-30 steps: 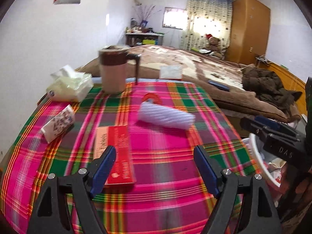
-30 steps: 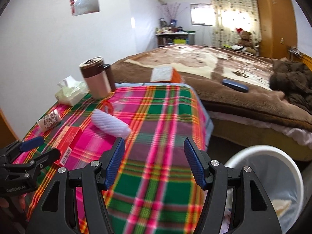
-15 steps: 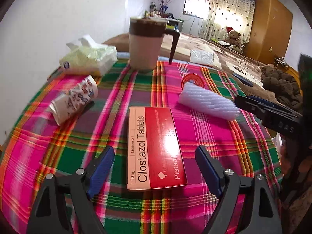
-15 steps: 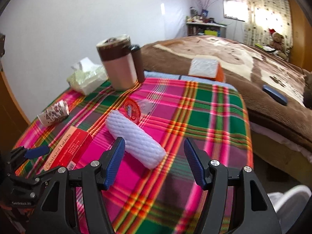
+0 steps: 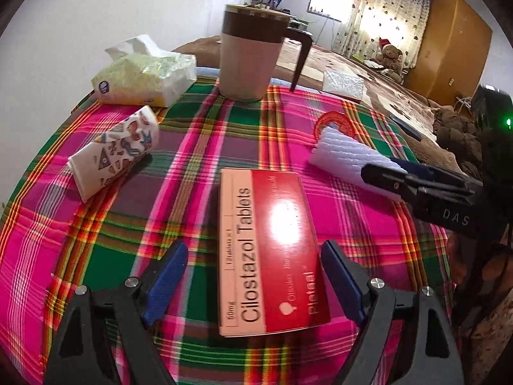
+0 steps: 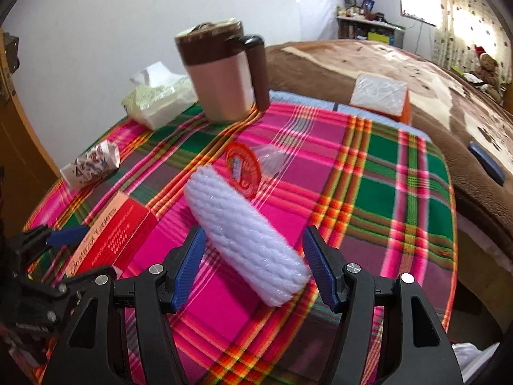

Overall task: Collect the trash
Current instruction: 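Grasp the red Cilostazol Tablets box with the left tool while the right tool grasps the white foam net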

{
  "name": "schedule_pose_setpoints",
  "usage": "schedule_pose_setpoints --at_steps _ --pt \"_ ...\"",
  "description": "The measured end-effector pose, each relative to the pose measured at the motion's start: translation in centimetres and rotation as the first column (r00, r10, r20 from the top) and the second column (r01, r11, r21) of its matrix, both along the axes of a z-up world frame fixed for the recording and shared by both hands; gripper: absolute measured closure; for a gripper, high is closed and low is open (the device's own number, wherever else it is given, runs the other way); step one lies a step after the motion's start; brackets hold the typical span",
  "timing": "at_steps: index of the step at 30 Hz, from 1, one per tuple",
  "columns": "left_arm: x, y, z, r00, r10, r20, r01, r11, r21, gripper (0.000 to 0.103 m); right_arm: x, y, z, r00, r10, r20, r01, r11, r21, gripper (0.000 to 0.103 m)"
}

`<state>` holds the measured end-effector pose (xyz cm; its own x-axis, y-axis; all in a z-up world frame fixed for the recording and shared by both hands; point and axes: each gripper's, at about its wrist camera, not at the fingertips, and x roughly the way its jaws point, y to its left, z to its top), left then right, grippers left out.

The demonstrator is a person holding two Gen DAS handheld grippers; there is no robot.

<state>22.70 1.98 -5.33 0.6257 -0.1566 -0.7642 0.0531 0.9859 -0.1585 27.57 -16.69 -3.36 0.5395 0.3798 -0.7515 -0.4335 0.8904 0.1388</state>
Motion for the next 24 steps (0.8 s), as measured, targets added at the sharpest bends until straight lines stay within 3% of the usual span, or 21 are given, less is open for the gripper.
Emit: schedule_pose_setpoints --at_steps 6,10,20,24 --pt "0.1 1.5 0.1 1.0 0.024 0.001 -0.024 1.0 0.012 0.017 -0.8 1.8 -0.2 0.996 0.087 -0.027 -0.088 0.994 -0.064 0.039" --pt "0.4 1.9 0.1 0.999 0.036 -0.002 -0.036 0.999 0.019 0.017 0.0 2.5 -0.2 0.999 0.048 0.008 -0.047 0.993 -0.107 0.039" --pt "1.4 1.6 -0.1 1.0 0.025 -0.006 -0.025 0.999 0.043 0.017 0.1 3.5 -0.7 1.0 0.015 0.003 -0.014 0.996 -0.093 0.039" --pt "1.5 1.6 -0.2 1.0 0.026 -0.002 -0.026 0.999 0.04 0.027 -0.2 3.3 -0.8 1.0 -0.013 0.0 0.013 0.996 -0.092 0.059"
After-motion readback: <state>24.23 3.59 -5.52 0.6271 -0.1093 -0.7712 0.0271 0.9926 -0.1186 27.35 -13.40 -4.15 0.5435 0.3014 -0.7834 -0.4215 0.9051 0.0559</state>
